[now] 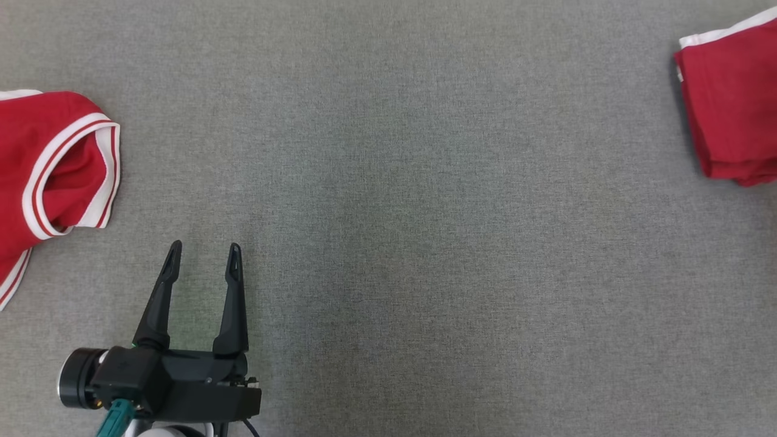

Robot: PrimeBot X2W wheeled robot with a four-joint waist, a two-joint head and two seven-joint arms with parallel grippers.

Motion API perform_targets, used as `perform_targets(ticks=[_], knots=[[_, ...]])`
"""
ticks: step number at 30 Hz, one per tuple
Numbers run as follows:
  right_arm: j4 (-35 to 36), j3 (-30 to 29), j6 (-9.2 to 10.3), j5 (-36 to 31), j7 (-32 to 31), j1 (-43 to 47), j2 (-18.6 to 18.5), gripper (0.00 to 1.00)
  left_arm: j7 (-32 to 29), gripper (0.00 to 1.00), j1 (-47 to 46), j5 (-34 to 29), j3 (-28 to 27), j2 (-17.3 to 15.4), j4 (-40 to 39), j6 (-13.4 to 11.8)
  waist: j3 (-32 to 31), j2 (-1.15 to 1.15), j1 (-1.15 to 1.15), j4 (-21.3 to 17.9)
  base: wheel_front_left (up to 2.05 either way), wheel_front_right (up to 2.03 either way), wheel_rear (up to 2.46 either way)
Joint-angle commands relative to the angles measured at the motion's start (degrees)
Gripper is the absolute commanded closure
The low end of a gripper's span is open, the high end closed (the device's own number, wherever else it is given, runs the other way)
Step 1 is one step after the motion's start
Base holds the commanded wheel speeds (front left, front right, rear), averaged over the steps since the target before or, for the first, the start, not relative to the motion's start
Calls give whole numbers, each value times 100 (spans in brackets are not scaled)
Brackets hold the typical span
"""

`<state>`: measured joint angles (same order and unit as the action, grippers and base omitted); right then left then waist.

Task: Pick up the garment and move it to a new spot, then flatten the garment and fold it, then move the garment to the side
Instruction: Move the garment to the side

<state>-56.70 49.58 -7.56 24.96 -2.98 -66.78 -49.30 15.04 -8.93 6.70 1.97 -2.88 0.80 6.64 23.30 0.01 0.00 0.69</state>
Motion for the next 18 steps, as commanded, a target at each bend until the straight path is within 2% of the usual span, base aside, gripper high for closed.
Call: perform_targets(ticks=[1, 14, 15, 16, 17, 18], knots=[[12, 34, 12, 28, -17, -87, -52, 100, 7, 0, -59, -20, -13, 1, -35, 33, 40, -1, 0, -6, 0, 0, 0], [-111, 209, 12, 84, -63, -396, -168, 100, 7, 0, -156, 19, -24, 0, -29, 31, 207, -1, 0, 53, 0, 0, 0], [-140, 216, 12, 85, -53, -406, -163, 82, 7, 0, -150, 16, -28, 0, -30, 28, 200, -1, 0, 57, 0, 0, 0], [-166, 232, 12, 69, -32, -419, -163, 82, 7, 0, -145, 15, -33, 1, -32, 22, 192, -1, 0, 60, 0, 0, 0], [-200, 250, 12, 60, -11, -428, -169, 47, 7, 0, -140, 16, -47, 1, -29, 22, 182, -1, 0, 60, 0, 0, 0], [-243, 256, 12, 57, -10, -441, -171, 0, 7, 0, -138, 19, -59, 0, -19, 23, 167, -1, 0, 59, 0, 0, 0]])
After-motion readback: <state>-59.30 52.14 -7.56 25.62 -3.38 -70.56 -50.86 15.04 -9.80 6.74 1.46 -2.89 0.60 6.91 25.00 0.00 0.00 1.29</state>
